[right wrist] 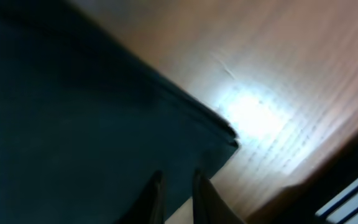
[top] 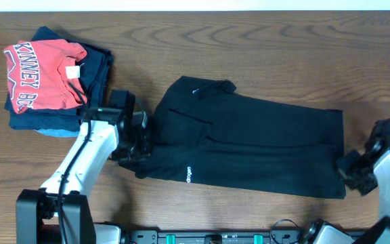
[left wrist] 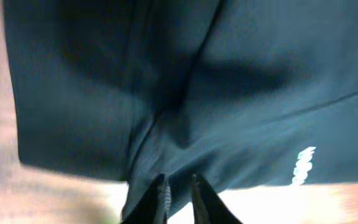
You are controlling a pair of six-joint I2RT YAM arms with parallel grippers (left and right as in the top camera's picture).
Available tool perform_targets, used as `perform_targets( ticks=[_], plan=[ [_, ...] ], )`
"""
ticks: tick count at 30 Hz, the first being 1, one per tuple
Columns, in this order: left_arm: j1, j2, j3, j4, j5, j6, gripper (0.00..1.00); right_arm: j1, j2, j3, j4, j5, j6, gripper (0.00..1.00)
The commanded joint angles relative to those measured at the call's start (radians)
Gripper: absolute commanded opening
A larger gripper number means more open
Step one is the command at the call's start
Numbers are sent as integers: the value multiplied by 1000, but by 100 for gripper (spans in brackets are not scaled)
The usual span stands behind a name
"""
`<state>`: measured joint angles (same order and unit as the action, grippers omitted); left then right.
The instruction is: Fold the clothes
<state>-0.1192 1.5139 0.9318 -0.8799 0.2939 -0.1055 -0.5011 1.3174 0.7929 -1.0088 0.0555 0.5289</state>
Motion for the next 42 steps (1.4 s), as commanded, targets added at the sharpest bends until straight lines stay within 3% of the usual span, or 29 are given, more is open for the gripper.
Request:
perform_targets(
  ticks=[1,5,8,17,20,23,26,33,42],
  plan=[
    [5,-12,50,40,39,1,24,-13,-71,117,-2,-96,-76,24],
    [0,-10,43,123,39,5,45,-13,-91,172,-6,-124,-100,36],
    [-12,-6,32,158,38,5,52,-12,-76,143,8,-124,-96,41],
    [-42,90,-12,180,-18,23,53,-12,24,-10,270,-195,-134,40],
    [-42,128,-13,186,-16,23,42,-12,55,-23,335,-233,-143,38],
    [-44,129,-8,211,14,23,41,-12,73,-23,414,-353,-197,43],
    [-44,120,40,216,88,23,49,-12,75,-14,470,-429,-162,52],
    [-51,119,240,236,114,23,58,-7,144,151,437,-517,-134,57],
    [-132,207,312,529,114,24,63,37,300,311,361,-561,-171,63]
  ],
)
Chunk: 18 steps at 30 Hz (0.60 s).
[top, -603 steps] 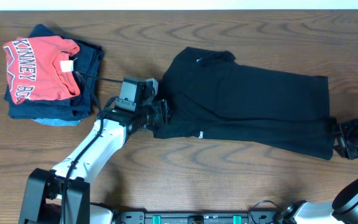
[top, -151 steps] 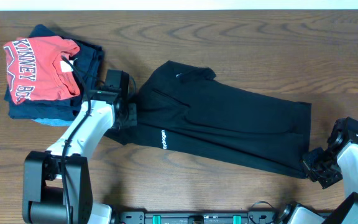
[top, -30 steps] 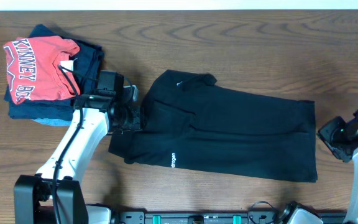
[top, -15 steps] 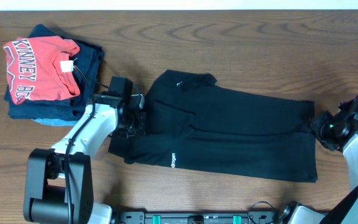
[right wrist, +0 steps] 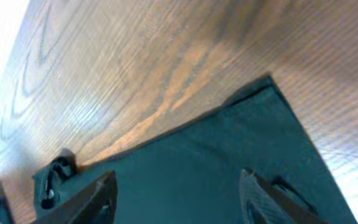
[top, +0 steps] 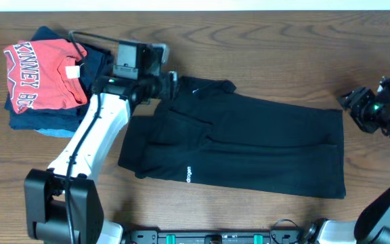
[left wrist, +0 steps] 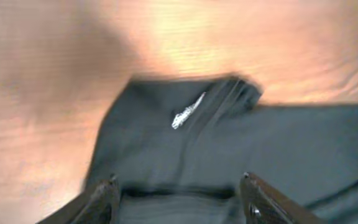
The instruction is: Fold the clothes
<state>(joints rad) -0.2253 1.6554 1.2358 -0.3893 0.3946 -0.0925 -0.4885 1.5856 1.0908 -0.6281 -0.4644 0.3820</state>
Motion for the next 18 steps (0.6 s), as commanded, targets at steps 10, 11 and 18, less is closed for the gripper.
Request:
perform_targets(
  ticks=[10,11,18],
  plan=[
    [-49,332,8,277,18,-83,63,34,37,13,-150,-28,-93,66],
    [-50,349,8,290,20,-100,63,34,37,13,-161,-16,-96,66],
    [-69,397,7,323,47,-135,70,36,37,12,-179,93,-96,68]
  ],
)
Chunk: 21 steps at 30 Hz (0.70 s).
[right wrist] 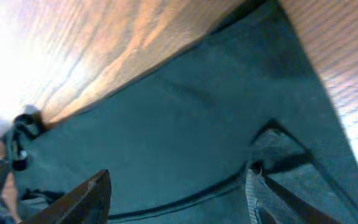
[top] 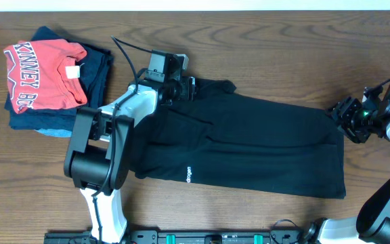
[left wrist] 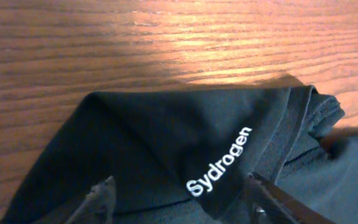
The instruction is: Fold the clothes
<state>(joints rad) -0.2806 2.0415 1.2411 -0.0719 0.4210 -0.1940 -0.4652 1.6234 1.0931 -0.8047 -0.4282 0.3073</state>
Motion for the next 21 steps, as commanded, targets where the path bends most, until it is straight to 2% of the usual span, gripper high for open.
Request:
perform_targets(
  ticks=[1,7,10,13,15,17,21],
  plan=[
    [-20,13,2,6,21,-33,72,13,-1,10,-2,63,-21,68],
    [-51,46,2,13,13,-42,71,13,-1,10,15,66,-21,68],
    [-60,63,2,13,13,-56,58,13,-1,10,24,66,-21,68],
    [-61,63,2,15,13,-56,26,13,-1,10,33,67,-21,68],
    [-60,60,2,27,13,-67,12,14,-1,10,44,92,-15,68],
    [-57,56,4,29,13,-70,6,14,-1,9,66,126,-16,68],
    [-51,22,8,27,14,-82,6,14,-1,-5,131,184,-15,68]
  ],
)
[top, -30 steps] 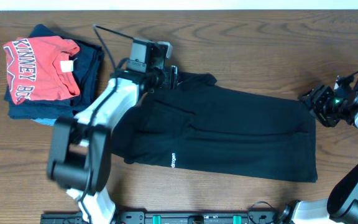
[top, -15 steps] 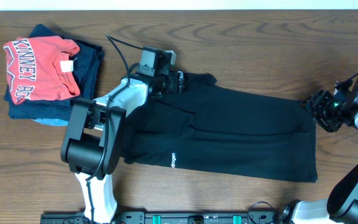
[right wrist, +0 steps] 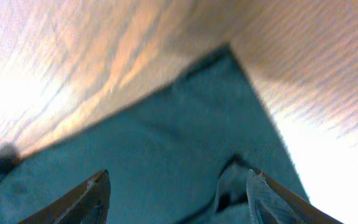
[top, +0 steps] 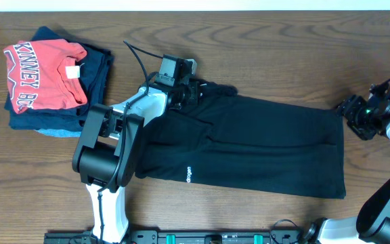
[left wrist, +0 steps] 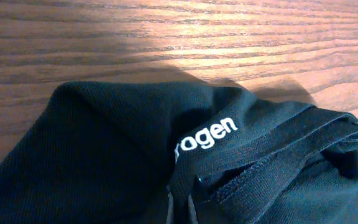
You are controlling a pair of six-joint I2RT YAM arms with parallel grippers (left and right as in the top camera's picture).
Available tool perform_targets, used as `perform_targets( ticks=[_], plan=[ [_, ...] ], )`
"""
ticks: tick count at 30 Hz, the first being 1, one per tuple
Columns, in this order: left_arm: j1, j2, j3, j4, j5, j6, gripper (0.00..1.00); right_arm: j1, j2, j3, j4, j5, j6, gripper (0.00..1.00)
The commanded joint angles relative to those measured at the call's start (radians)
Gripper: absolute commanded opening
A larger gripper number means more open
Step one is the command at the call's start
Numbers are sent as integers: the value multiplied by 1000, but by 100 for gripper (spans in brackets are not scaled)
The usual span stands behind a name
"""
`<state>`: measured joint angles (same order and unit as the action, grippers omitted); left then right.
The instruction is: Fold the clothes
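Observation:
A black garment [top: 263, 146] lies flat along the middle of the table, its waistband end to the left. My left gripper [top: 193, 88] sits at the far left corner of it. In the left wrist view the gripper [left wrist: 179, 208] is shut on the waistband fabric just below the white logo [left wrist: 207, 138]. My right gripper [top: 349, 114] is at the garment's far right corner. In the right wrist view it [right wrist: 179, 196] stands wide open above that corner [right wrist: 229, 56], holding nothing.
A stack of folded clothes, with a red printed shirt [top: 42, 71] on top of navy pieces, sits at the far left. Bare wooden table [top: 283, 54] runs behind the garment. The right arm's body stands at the right edge.
My left gripper was open over the waistband corner and is now shut on it, a little further right. My right gripper is still open and has shifted slightly to the right.
Both grippers were shut at the garment's near corners, left and right. Then both were open and up near its far edge. Then they hung open low over the far corners, and now the left one has shut on the waistband.

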<state>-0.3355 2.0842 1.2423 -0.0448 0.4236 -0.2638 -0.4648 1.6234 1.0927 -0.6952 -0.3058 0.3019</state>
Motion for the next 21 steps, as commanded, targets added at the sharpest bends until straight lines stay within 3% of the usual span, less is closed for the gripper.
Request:
perform_targets(
  ticks=[1,12,21],
  plan=[
    [5,-35,6,0,11,-12,6,14,-1,-11,40,72,-3,69],
    [5,-214,7,-44,10,-11,6,14,21,-142,323,118,19,68],
    [5,-224,7,-134,10,2,6,14,190,-157,448,73,19,65]
  ],
)
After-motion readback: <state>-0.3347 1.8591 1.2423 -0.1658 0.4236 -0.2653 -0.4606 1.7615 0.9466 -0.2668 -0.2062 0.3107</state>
